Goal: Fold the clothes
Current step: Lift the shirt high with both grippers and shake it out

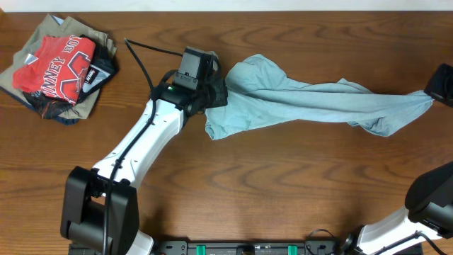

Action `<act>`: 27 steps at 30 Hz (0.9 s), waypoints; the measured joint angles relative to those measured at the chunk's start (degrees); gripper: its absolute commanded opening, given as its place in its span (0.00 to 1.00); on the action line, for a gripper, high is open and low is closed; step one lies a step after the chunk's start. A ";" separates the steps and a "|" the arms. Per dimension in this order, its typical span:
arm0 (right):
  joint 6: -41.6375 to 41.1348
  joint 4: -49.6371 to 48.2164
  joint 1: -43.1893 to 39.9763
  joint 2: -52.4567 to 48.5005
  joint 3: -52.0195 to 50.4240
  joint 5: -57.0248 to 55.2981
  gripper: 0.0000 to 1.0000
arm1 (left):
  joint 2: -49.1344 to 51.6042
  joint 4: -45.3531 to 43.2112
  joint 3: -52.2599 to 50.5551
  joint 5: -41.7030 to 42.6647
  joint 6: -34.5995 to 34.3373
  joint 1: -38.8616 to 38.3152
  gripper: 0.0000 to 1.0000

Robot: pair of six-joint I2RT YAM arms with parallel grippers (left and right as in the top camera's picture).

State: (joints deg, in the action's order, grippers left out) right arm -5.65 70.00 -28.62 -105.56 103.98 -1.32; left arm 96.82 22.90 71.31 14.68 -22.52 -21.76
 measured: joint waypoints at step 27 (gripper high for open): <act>2.84 -2.73 0.02 4.00 26.36 13.38 0.01 | -21.62 -6.21 20.98 -6.12 9.79 11.28 0.06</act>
State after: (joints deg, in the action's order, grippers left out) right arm -2.81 67.26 -28.60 -101.56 130.34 12.05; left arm 75.20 16.69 92.29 8.56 -12.73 -10.48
